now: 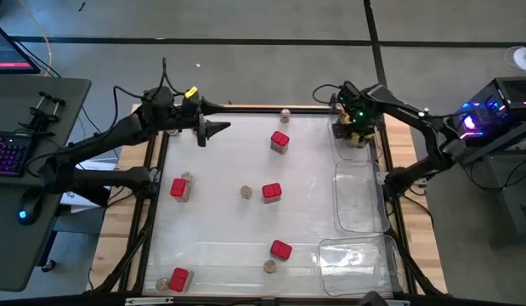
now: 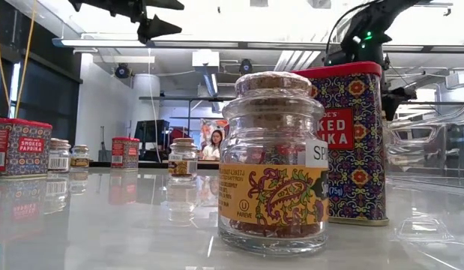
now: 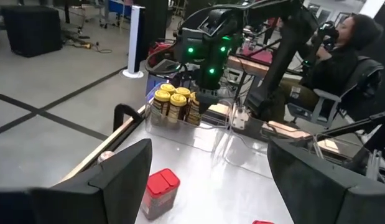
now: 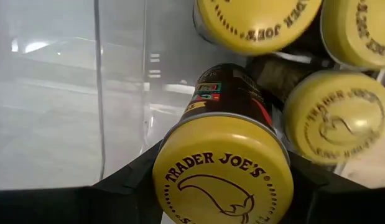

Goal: Sort spices by type
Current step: Put the yellow seasoning bottle into the top transparent bin

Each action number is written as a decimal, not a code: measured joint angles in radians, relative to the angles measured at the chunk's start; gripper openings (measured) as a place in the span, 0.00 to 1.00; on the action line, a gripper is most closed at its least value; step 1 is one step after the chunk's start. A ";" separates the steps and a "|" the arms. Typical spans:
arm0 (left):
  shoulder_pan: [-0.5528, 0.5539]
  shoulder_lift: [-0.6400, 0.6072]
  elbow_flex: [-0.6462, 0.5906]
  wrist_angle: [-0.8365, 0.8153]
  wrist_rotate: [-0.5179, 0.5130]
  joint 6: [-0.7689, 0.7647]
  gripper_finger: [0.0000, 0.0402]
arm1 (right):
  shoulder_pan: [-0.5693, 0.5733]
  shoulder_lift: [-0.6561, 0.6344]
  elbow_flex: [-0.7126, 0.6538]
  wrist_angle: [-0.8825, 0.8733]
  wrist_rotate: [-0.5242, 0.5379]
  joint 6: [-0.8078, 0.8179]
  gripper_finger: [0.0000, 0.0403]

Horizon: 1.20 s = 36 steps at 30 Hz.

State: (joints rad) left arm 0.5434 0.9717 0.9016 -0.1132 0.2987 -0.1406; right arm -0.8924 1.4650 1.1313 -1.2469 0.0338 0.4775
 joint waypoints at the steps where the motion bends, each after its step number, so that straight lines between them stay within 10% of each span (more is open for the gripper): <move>1: 0.000 -0.001 0.000 0.000 -0.008 0.003 0.75 | -0.007 0.007 0.000 0.006 -0.001 0.000 0.52; 36: 0.000 0.001 0.000 -0.032 -0.044 0.066 0.75 | -0.039 -0.007 0.000 -0.053 0.053 0.045 0.68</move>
State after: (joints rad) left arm 0.5430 0.9722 0.9016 -0.1455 0.2545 -0.0746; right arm -0.9318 1.4581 1.1313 -1.3001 0.0868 0.5224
